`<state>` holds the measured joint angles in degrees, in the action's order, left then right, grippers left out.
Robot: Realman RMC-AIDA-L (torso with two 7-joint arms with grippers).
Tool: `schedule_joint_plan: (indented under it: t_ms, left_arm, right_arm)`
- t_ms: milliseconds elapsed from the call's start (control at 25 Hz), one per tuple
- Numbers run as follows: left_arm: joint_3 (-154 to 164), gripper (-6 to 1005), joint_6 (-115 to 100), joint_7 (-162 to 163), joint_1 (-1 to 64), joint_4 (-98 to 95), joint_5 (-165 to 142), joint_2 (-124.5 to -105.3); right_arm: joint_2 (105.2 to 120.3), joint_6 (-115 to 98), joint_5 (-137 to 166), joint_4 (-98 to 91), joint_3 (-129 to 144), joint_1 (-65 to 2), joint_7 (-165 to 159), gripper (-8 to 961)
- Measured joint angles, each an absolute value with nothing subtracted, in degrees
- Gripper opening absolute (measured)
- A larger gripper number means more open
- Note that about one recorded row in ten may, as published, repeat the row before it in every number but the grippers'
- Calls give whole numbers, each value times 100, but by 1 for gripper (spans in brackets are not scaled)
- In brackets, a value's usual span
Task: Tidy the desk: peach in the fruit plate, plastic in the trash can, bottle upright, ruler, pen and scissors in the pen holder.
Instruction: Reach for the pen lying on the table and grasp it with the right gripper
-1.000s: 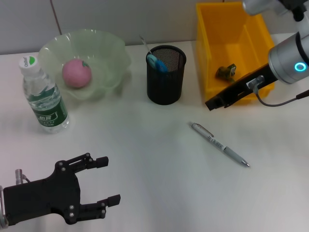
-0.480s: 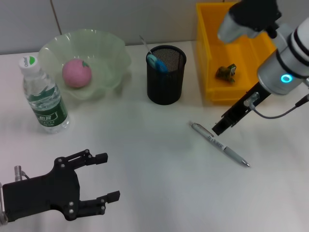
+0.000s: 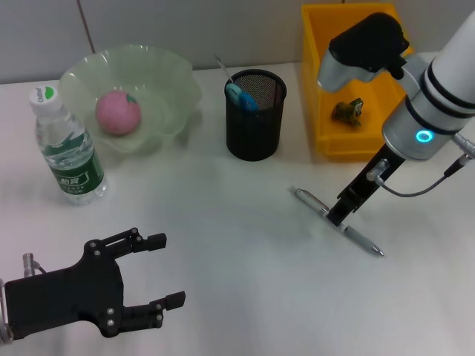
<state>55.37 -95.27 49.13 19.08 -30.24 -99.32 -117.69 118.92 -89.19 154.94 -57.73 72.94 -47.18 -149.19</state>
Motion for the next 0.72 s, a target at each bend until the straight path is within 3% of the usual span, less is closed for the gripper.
schedule_joint_plan:
  t_ms: [720]
  left_arm:
    - [5537, 827, -9492, 4906, 1898, -3032, -9961, -11797]
  right_arm:
    - [11900, -8637, 15643, -5192, 7383, -4931, -14928, 381]
